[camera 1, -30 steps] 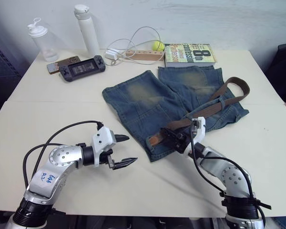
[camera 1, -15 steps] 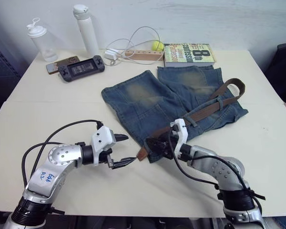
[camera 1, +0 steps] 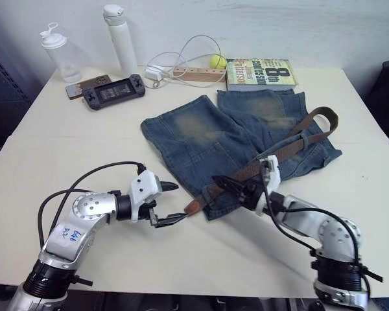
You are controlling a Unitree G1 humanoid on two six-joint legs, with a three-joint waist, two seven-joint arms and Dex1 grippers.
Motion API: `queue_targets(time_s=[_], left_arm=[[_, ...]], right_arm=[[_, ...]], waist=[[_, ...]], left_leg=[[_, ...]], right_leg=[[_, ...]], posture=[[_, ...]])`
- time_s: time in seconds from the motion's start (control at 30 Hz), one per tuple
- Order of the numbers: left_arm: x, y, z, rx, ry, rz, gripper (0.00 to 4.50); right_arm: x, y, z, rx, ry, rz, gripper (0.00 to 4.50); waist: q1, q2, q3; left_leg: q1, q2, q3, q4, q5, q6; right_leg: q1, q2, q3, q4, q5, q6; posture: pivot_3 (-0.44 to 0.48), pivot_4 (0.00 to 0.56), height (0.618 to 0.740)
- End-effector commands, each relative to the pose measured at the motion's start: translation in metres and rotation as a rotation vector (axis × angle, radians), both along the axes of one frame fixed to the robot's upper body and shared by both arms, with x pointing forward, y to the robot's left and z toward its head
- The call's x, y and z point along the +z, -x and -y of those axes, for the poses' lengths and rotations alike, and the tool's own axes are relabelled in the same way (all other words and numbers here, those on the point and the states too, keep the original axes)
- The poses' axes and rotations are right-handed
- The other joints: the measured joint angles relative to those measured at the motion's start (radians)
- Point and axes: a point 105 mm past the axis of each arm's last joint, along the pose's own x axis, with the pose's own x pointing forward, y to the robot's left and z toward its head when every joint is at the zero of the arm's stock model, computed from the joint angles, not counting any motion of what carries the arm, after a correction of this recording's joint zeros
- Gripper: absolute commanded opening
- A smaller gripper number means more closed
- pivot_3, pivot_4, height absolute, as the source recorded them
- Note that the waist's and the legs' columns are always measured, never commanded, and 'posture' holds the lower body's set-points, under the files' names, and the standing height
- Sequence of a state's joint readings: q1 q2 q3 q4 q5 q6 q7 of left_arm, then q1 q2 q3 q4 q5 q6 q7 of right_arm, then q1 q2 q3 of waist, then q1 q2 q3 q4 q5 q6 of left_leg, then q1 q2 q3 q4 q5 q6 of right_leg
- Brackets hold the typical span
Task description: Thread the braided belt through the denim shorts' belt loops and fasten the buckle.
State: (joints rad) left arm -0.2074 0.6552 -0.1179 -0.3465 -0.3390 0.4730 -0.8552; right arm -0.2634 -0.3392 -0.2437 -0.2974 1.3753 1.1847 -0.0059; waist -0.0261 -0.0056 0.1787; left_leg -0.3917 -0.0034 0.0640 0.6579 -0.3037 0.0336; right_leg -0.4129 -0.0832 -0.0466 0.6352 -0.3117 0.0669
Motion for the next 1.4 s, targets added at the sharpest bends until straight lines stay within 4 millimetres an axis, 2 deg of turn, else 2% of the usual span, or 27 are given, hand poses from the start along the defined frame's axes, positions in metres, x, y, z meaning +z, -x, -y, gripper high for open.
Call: queue_targets(time_s=[0.03, 0.17, 0.3, 0.37, 0.47, 0.57, 0.73, 0.8, 0.9, 1.1, 1.33, 1.4], left_arm=[[0.002, 0.004, 0.007, -0.049, -0.016, 0.045, 4.5], [-0.005, 0.001, 0.009, -0.074, -0.129, 0.169, 4.5], [-0.01, 0.001, 0.015, -0.113, -0.202, 0.297, 4.5], [-0.01, -0.002, 0.018, -0.111, -0.229, 0.363, 4.5], [-0.002, -0.009, 0.022, -0.075, -0.216, 0.45, 4.5], [0.008, -0.015, 0.024, -0.03, -0.193, 0.52, 4.5], [0.01, -0.013, 0.028, -0.007, -0.158, 0.528, 4.5], [0.005, -0.007, 0.033, -0.028, -0.167, 0.519, 4.5], [-0.007, 0.002, 0.037, -0.045, -0.188, 0.501, 4.5], [-0.009, 0.007, 0.043, -0.039, -0.172, 0.481, 4.5], [-0.023, -0.008, 0.042, 0.03, -0.292, 0.566, 4.5], [-0.028, -0.009, 0.038, 0.033, -0.329, 0.585, 3.97]], right_arm=[[0.022, 0.021, 0.002, 0.117, 0.01, 0.074, 4.44], [0.035, 0.037, 0.021, 0.246, 0.249, 0.195, 4.44], [0.034, 0.041, 0.036, 0.332, 0.501, 0.304, 4.44], [0.035, 0.04, 0.04, 0.374, 0.605, 0.379, 4.44], [0.037, 0.024, 0.05, 0.331, 0.72, 0.471, 4.44], [0.039, 0.001, 0.065, 0.234, 0.758, 0.478, 3.56], [0.029, -0.016, 0.076, 0.186, 0.786, 0.43, 1.09], [0.022, -0.019, 0.074, 0.187, 0.783, 0.402, 0.05], [0.014, -0.021, 0.064, 0.201, 0.752, 0.379, 0.05], [0.009, -0.02, 0.06, 0.21, 0.741, 0.354, 0.05], [0.008, -0.021, 0.057, 0.203, 0.747, 0.358, 0.05], [0.009, -0.022, 0.058, 0.199, 0.751, 0.361, 0.0]], waist=[[0.0, 0.0, 0.0], [0.001, 0.001, 0.001], [0.002, 0.0, 0.001], [0.003, -0.001, 0.002], [0.006, -0.001, 0.002], [0.012, -0.002, 0.002], [0.026, -0.002, 0.002], [0.028, -0.002, 0.002], [0.026, -0.002, 0.002], [0.027, -0.002, 0.002], [0.027, -0.002, 0.002], [0.028, -0.002, 0.002]], left_leg=[[0.0, 0.0, 0.0, 0.0, 0.0, 0.0], [0.0, 0.0, 0.0, 0.0, 0.0, 0.001], [0.0, 0.0, 0.0, -0.003, 0.0, 0.002], [0.0, 0.0, -0.001, -0.004, 0.001, 0.002], [0.0, 0.0, -0.001, -0.005, 0.001, 0.002], [0.0, 0.0, 0.0, -0.004, 0.001, 0.002], [0.0, 0.0, 0.0, -0.003, 0.001, 0.001], [0.0, 0.0, -0.001, -0.003, 0.001, 0.001], [0.0, 0.0, -0.001, -0.003, 0.002, 0.0], [0.0, 0.0, -0.001, -0.002, 0.001, 0.001], [0.0, 0.0, -0.001, 0.0, 0.001, 0.001], [0.0, 0.0, -0.001, 0.0, 0.001, 0.001]], right_leg=[[0.0, 0.0, 0.0, 0.0, 0.0, 0.0], [0.001, 0.0, 0.0, -0.002, 0.0, 0.0], [0.001, 0.0, -0.001, -0.005, 0.0, 0.0], [0.001, 0.001, -0.001, -0.006, 0.0, 0.001], [0.001, 0.0, -0.002, -0.008, 0.001, 0.001], [0.002, 0.0, -0.002, -0.008, 0.001, 0.002], [0.002, 0.0, -0.002, -0.007, 0.001, 0.003], [0.002, 0.0, -0.003, -0.007, 0.001, 0.003], [0.002, 0.0, -0.003, -0.007, 0.001, 0.003], [0.003, 0.0, -0.003, -0.007, 0.001, 0.003], [0.003, 0.0, -0.003, -0.005, 0.002, 0.003], [0.003, 0.0, -0.003, -0.005, 0.002, 0.003]], posture=[[0.0, 0.15, 0.708], [0.0, 0.15, 0.708], [0.0, 0.15, 0.708], [0.0, 0.15, 0.708], [0.0, 0.15, 0.708], [0.0, 0.15, 0.708], [0.0, 0.15, 0.708], [0.0, 0.15, 0.708], [0.0, 0.15, 0.708], [0.0, 0.15, 0.708], [0.0, 0.15, 0.708], [0.0, 0.15, 0.708]])
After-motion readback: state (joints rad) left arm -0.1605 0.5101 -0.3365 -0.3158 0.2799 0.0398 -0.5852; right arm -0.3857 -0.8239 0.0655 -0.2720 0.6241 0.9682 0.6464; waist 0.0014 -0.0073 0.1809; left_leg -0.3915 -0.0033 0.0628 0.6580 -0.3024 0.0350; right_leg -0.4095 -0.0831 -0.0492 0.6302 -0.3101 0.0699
